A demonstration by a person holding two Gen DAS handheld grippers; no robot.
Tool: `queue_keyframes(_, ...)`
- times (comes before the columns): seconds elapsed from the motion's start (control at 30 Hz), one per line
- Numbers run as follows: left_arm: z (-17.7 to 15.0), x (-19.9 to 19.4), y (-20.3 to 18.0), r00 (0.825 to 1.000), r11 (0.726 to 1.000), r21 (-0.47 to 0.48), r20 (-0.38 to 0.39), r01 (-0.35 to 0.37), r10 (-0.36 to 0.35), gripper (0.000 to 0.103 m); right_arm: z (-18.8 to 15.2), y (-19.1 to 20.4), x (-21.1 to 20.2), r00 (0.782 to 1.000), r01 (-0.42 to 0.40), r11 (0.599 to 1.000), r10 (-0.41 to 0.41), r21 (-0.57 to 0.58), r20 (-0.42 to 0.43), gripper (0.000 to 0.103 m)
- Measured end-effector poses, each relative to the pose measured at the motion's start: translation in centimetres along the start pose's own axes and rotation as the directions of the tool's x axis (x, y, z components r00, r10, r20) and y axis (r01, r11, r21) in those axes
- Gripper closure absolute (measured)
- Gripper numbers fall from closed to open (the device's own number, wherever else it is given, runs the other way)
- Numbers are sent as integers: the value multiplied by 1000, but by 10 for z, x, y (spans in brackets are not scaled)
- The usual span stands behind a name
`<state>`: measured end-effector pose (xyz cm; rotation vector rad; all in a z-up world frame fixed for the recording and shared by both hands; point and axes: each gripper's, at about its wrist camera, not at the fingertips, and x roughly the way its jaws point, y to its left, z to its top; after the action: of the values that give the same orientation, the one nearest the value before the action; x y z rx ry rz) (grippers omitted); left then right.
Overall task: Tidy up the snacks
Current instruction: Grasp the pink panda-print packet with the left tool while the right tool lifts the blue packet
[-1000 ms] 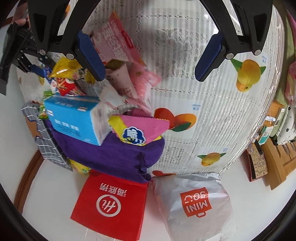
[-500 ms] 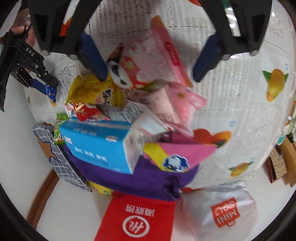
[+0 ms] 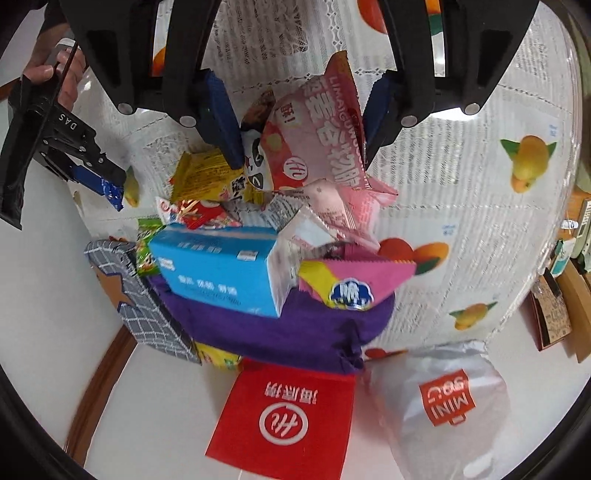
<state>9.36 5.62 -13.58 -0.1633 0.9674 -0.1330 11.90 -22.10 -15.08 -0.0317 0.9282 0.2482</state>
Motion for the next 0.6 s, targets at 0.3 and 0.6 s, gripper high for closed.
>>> queue_keyframes(0.3, 28, -22, -12, 998, 1000, 28, 64, -3, 1, 45, 34, 10, -26, 999, -2, 1000, 2, 5, 54, 49)
queue_keyframes(0.6, 78, -22, -29, 995, 998, 55, 92, 35, -40, 45, 89, 7, -31, 995, 6, 999, -11, 46, 95, 49)
